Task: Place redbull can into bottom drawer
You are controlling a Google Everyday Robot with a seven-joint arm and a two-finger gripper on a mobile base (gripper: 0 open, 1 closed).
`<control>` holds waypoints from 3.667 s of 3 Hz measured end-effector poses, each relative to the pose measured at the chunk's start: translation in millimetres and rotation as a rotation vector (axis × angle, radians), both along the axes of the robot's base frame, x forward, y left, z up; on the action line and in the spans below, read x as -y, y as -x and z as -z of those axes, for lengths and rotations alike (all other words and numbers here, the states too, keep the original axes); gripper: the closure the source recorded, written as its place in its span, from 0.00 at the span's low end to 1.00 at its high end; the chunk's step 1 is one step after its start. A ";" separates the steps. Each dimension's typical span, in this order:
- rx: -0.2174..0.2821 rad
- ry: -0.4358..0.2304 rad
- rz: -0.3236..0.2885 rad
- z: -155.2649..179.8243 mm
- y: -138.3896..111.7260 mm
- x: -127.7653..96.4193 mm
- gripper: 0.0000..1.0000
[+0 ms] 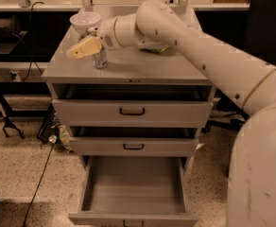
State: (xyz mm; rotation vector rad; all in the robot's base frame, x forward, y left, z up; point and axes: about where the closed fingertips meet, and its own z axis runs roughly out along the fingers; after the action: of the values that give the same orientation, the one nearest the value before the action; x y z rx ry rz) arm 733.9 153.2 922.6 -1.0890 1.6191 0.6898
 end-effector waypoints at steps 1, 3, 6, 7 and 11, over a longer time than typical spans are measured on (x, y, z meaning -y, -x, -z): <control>-0.029 -0.035 -0.009 11.4 -9.1 -12.7 0.25; -0.022 -0.059 -0.011 6.0 -6.7 -5.2 0.80; 0.016 -0.095 -0.044 -27.6 81.6 62.2 1.00; 0.010 -0.075 -0.061 -21.4 133.6 84.7 1.00; -0.003 -0.086 -0.102 40.5 195.0 104.4 1.00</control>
Offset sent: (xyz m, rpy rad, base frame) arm 0.0198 0.0174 -0.0246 0.0786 0.0535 0.0108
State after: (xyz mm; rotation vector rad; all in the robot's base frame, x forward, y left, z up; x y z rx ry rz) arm 538.8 48.8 882.1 -1.1142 1.5303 0.8208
